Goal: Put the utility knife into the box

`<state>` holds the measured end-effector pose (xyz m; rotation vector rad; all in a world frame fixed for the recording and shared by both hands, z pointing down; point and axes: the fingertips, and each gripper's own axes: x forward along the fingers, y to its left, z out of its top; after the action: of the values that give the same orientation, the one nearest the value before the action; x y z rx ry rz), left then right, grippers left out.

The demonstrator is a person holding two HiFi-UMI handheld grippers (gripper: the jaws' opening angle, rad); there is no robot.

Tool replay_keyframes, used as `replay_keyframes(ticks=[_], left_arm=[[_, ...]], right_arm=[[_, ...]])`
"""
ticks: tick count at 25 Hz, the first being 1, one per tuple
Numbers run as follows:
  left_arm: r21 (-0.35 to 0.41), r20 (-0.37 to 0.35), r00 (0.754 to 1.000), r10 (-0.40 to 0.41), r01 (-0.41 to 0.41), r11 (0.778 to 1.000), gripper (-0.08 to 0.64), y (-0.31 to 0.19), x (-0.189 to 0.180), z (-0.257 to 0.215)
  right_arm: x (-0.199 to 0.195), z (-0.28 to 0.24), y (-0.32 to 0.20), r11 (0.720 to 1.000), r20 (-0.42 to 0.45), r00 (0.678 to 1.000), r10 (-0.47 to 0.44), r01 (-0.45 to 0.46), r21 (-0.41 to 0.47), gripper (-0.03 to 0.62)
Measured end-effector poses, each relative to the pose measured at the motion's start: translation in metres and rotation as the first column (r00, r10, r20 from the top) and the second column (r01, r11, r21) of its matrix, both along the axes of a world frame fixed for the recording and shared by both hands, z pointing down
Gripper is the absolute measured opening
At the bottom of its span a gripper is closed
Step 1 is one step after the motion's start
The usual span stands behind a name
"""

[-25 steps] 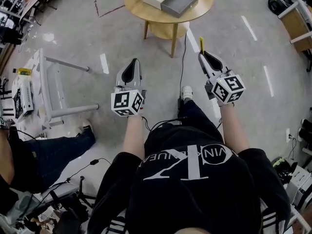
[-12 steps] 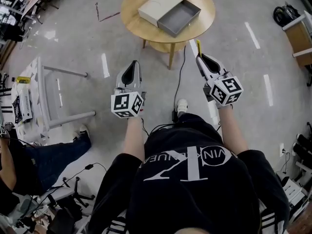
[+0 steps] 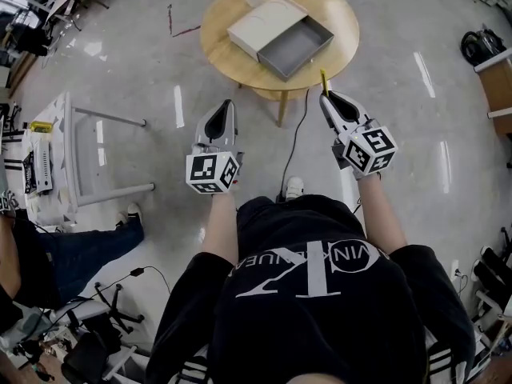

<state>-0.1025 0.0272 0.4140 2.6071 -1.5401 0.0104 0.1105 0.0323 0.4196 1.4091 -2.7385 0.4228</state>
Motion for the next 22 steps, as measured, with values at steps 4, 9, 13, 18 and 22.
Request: replay_keyframes(ticks=[4, 9, 13, 18, 22], left_arm=[[-0.006, -0.003, 1.000, -0.013, 0.012, 1.000, 0.011, 0.002, 0.001, 0.005], [-0.009, 0.003, 1.000, -0.011, 0.011, 1.000, 0.011, 0.008, 0.001, 0.010], [-0.007, 0.003, 1.000, -0.014, 0.015, 1.000, 0.011, 0.006, -0.001, 0.011], [-0.004, 0.000, 1.000, -0.004, 0.004, 1.000, 0.011, -0.011, 0.003, 0.011], [-0.001, -0.002, 1.000, 0.022, -0.022, 1.000, 0.011, -0.027, 0.014, 0.007]], right_arm=[[-0.003, 0.005, -0.006, 1.000, 0.013, 1.000, -0.023, 0.023, -0.004, 0.055], [-0.010, 0.014, -0.003, 0.999, 0.024, 0.999, -0.042, 0.043, -0.018, 0.055], [-0.010, 0.017, -0.006, 0.999, 0.032, 0.999, -0.039, 0.040, -0.024, 0.055], [-0.011, 0.014, -0.019, 0.999, 0.033, 0.999, -0.037, 0.038, -0.020, 0.055], [-0.008, 0.012, -0.029, 0.999, 0.031, 0.999, -0.037, 0.038, -0.025, 0.055]])
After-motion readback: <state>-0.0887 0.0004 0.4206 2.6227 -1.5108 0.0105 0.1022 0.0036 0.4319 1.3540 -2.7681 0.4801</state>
